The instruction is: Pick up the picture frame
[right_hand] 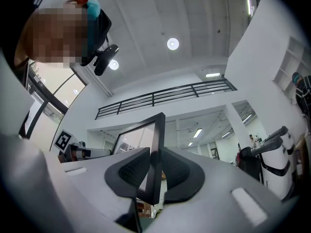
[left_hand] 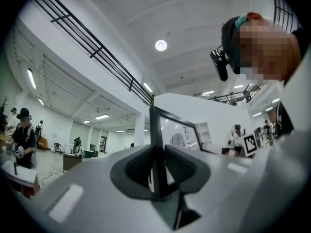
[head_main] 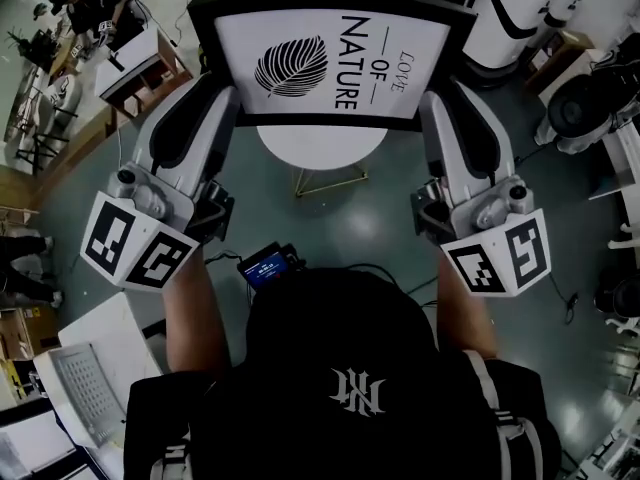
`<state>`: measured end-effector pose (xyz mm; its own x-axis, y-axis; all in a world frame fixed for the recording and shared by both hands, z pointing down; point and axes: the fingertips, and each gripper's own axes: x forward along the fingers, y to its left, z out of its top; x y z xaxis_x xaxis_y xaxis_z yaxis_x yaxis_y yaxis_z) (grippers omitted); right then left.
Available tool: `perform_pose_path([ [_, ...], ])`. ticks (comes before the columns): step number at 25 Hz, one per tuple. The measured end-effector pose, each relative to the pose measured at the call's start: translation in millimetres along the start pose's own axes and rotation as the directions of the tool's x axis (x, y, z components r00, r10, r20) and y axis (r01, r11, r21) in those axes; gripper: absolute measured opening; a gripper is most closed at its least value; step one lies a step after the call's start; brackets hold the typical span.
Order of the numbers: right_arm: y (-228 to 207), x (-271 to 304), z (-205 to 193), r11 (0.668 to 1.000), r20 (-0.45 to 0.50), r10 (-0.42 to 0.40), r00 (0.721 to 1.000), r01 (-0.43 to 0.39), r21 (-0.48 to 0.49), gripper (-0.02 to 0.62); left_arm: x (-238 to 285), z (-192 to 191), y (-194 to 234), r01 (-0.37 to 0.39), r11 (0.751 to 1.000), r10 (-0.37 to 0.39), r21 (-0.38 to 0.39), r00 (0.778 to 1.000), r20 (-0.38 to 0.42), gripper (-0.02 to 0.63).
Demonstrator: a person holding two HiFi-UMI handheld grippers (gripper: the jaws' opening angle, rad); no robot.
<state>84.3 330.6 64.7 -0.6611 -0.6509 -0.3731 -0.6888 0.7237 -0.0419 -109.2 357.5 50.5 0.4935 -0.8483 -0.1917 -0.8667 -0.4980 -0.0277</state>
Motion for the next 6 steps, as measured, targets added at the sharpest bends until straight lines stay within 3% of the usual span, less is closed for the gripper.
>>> perform_pose_path([
  [6, -10.1, 4.7, -10.5, 1.0, -0.001, -0.002, 1.0, 0.002, 0.008, 0.071, 9.9, -12.1, 6.2, 0.006, 1.0, -0.006, -0.005, 1.0, -0.006, 0.077],
])
